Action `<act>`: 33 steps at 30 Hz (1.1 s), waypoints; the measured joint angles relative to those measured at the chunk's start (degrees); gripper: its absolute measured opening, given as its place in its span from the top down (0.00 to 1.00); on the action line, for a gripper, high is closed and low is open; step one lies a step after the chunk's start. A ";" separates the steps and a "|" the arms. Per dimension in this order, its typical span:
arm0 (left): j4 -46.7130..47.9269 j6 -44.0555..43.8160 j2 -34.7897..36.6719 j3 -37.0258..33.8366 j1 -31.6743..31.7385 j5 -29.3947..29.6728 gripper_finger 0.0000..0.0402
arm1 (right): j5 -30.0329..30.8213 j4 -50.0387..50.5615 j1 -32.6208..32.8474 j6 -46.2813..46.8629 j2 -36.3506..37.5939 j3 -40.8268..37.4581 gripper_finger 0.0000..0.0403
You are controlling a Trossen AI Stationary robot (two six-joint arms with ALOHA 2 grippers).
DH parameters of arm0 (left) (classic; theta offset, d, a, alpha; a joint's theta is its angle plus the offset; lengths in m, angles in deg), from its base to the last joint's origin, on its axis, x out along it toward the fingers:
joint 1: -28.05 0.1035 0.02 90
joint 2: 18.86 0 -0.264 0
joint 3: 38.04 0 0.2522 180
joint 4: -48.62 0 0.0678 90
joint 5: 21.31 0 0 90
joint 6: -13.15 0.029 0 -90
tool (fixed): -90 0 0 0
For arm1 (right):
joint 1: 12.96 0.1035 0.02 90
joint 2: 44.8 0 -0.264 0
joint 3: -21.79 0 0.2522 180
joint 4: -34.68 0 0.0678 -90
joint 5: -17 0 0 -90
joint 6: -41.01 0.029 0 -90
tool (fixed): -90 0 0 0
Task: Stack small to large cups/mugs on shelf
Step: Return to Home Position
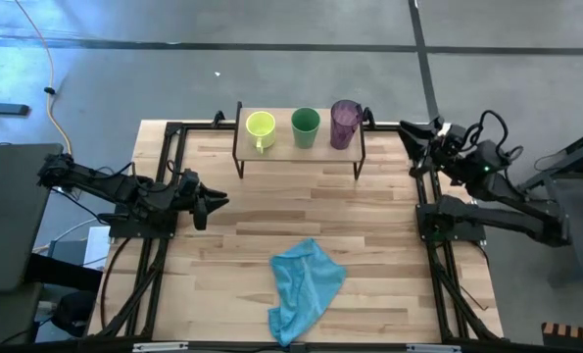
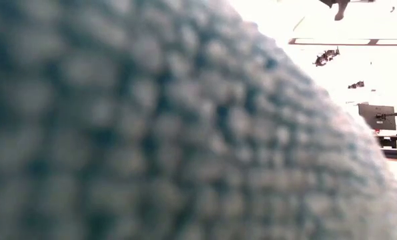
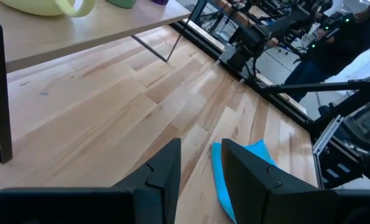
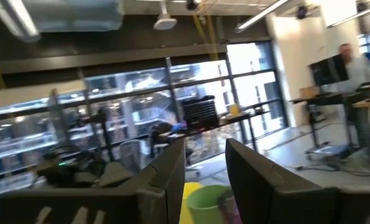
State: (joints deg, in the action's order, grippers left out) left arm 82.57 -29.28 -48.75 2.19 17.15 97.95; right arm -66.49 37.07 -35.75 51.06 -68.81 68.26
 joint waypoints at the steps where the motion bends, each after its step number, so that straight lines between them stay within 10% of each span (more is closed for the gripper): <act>1: 0.00 0.00 0.00 0.00 0.00 0.00 0.74 | 0.21 0.02 1.00 -0.06 0.00 0.00 0.73; 33: -3.92 -0.02 -4.67 -0.01 0.00 0.08 0.74 | 1.81 9.76 22.19 -6.97 -5.50 0.07 0.73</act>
State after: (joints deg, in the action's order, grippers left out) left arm 78.64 -29.30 -53.42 2.18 17.15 98.03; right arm -64.68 46.83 -13.56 44.09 -74.30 68.33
